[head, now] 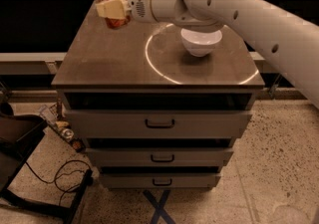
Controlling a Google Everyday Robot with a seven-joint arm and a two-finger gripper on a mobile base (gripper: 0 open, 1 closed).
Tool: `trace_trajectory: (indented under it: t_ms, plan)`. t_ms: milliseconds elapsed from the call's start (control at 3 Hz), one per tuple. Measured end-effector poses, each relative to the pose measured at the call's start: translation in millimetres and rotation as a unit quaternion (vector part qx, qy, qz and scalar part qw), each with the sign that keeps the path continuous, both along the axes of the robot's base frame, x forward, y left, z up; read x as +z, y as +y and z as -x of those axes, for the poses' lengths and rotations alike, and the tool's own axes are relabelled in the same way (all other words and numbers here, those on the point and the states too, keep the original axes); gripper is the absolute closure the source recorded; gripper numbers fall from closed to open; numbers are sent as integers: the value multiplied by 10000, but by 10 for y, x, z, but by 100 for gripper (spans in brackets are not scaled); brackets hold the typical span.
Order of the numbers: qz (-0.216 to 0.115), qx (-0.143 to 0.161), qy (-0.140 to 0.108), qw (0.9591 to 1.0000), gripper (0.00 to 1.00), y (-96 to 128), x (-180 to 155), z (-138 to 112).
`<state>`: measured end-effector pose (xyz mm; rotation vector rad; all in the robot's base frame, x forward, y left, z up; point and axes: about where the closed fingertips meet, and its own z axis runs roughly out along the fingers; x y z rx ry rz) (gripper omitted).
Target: Place coke can upright
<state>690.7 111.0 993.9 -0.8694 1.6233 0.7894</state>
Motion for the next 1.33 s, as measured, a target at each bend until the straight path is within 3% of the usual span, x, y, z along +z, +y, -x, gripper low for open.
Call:
trace_trajectory:
  t_ms: [333,1000,1333]
  plan:
    - [-64,-181,-232,9995,100,103,-30,10]
    - [-214,-315,-311,9988,100,150,-127,-19]
    - [-388,-531,-474,9967,100,96,-308,-80]
